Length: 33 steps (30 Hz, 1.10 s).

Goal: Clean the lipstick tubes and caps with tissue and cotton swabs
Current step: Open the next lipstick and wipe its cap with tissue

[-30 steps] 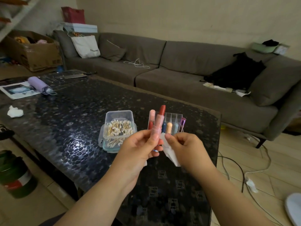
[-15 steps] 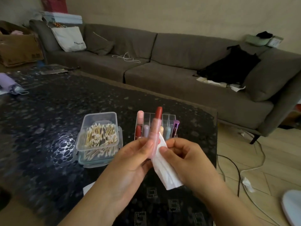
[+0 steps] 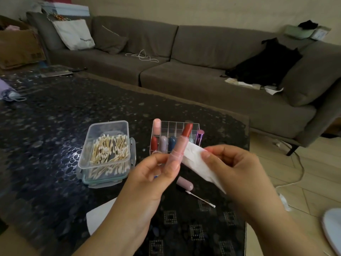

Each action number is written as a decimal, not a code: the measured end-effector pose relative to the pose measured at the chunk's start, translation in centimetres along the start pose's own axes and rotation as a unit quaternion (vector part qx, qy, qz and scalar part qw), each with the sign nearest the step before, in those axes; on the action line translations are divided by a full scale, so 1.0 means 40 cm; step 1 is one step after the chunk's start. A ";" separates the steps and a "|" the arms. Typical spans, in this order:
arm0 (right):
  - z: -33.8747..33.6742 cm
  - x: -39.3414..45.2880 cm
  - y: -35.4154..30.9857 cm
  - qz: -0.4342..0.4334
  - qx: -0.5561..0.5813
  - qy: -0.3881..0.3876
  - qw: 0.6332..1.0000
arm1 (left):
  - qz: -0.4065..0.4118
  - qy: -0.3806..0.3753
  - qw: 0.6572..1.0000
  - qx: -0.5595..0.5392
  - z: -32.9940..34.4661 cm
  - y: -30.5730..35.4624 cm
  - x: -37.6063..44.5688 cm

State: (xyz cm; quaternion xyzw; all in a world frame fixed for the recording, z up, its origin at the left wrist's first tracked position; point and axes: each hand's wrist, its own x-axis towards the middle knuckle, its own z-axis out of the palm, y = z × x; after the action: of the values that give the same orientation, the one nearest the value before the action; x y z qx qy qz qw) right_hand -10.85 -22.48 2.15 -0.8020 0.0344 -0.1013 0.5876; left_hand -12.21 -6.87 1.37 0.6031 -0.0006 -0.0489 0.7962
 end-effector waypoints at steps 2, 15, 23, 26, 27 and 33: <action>-0.003 -0.003 -0.008 -0.006 0.034 -0.037 0.999 | 0.007 -0.010 1.000 -0.010 0.005 -0.007 -0.004; 0.003 -0.008 -0.007 0.088 0.343 -0.238 0.905 | 0.023 -0.041 0.998 -0.036 0.013 -0.023 -0.013; 0.005 -0.008 0.002 0.074 0.369 -0.287 0.881 | 0.036 -0.058 0.998 -0.009 0.002 -0.021 -0.008; -0.001 -0.006 0.003 0.080 0.403 -0.299 0.861 | 0.044 -0.056 0.997 -0.005 0.003 -0.017 -0.013; -0.007 -0.005 0.002 0.082 0.415 -0.309 0.852 | 0.046 -0.057 0.997 -0.004 0.003 -0.017 -0.014; -0.014 -0.006 -0.004 0.097 0.412 -0.323 0.846 | 0.040 -0.058 0.998 -0.001 -0.004 -0.019 -0.014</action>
State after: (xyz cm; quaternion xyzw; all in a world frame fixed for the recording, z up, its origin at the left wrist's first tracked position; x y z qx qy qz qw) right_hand -11.21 -22.92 2.42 -0.4658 -0.1248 0.2157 0.8491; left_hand -12.81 -6.89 0.65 0.5979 -0.0705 -0.0518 0.7968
